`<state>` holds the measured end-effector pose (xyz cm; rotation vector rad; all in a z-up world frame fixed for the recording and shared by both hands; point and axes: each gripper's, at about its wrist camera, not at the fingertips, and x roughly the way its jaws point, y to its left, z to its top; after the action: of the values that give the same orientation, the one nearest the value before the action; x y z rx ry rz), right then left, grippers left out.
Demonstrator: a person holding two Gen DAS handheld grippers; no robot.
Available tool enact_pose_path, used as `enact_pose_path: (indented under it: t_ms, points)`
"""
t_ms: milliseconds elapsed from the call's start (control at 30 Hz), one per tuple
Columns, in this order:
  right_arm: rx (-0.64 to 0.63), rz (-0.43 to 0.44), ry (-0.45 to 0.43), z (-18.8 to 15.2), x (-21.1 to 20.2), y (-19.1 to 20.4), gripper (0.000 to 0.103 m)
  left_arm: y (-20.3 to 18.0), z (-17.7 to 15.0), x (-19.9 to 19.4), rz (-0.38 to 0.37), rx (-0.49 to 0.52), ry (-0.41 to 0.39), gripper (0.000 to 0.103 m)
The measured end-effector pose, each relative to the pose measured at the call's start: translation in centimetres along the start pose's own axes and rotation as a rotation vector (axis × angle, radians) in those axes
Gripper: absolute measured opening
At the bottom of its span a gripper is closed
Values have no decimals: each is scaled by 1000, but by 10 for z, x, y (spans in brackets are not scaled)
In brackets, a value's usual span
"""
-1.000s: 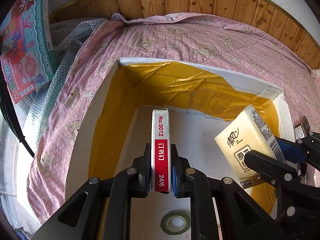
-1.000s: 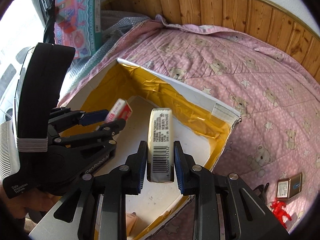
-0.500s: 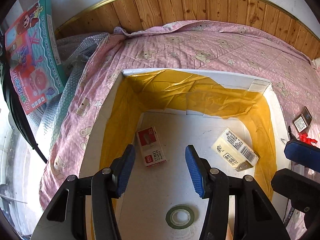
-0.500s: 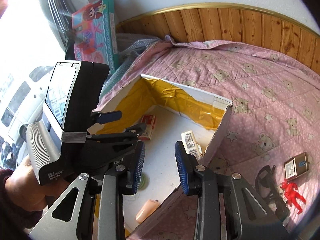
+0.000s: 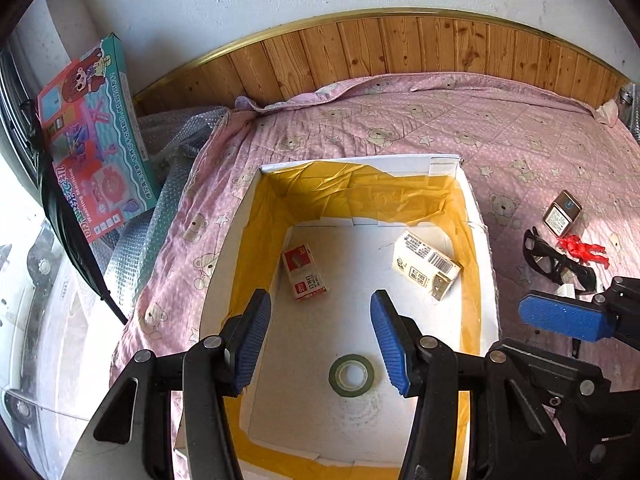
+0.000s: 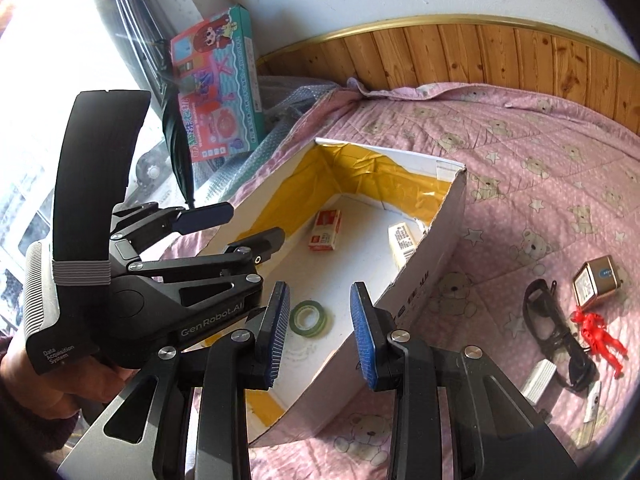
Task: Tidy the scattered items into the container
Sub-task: 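Withdraw both open tools from the box back toward the remaining items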
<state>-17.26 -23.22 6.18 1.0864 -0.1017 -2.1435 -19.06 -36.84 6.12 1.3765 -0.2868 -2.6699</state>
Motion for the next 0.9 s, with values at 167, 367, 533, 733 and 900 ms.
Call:
enact_pose_path:
  t_ms: [167,367,533,733,900]
  points:
    - [9,24,-16,-13,-16,6,34,-4,-12,-22,-8,-8,-22,53]
    - [11,41,-33,-27,-34,12,34,-9,-25,-45,-23,-22,-45,54]
    - [21,60,-42,-43,-48,16,34,-16,-36,-65,-49,-27,-61,54]
    - [46,72,-41,-66,-57,17,34,-21,-52,-84,-74,-31,-85,54]
    - [73,86,-54,-83,-69,21,34,-28,-70,-94,-98,-31,-87,55]
